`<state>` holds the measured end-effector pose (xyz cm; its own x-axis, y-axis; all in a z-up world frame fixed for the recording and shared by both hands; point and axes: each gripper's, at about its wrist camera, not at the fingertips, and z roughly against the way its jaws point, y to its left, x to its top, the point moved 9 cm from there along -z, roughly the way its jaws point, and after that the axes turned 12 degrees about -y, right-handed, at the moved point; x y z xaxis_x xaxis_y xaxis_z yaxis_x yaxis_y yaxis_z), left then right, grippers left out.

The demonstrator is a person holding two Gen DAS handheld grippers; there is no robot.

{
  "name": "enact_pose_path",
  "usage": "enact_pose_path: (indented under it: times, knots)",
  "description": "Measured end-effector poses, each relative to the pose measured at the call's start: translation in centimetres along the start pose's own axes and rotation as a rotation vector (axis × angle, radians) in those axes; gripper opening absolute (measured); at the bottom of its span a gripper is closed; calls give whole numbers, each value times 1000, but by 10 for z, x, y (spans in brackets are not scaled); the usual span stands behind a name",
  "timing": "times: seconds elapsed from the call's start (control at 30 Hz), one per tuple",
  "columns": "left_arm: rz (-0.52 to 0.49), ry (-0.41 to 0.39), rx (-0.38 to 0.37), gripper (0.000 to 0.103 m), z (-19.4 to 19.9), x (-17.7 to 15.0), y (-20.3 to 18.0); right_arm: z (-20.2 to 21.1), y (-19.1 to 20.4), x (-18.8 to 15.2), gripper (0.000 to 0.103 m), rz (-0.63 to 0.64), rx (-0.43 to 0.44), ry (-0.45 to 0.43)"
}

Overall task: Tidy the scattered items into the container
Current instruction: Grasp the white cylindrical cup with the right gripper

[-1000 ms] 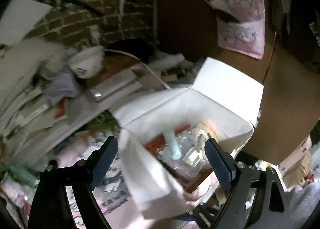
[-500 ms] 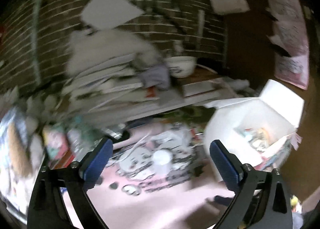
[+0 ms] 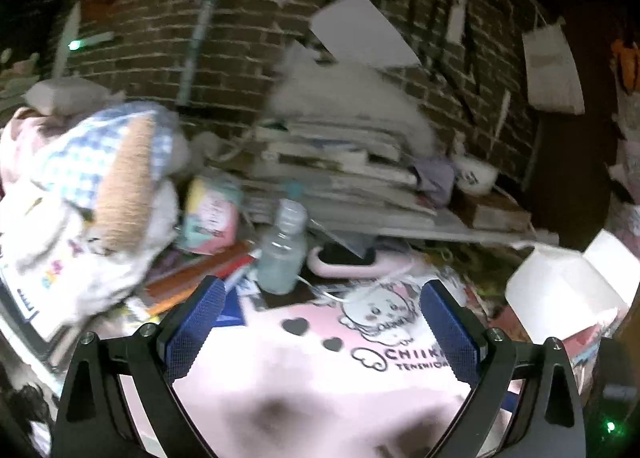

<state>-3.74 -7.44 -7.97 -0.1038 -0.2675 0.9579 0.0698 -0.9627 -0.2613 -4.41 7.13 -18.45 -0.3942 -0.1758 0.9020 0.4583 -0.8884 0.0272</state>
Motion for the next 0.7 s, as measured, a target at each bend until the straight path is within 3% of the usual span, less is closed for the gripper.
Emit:
enact_pose_path:
  times: [0.3, 0.53, 0.7]
  knots:
    - [74, -84, -62, 98, 24, 12, 20, -28, 18, 37, 101, 86, -64, -5]
    - [98, -53, -88, 98, 17, 1, 24, -45, -13, 84, 101, 27, -190, -61]
    - [102, -39, -100, 98, 12, -5, 26, -66, -44, 84, 101, 20, -295, -15]
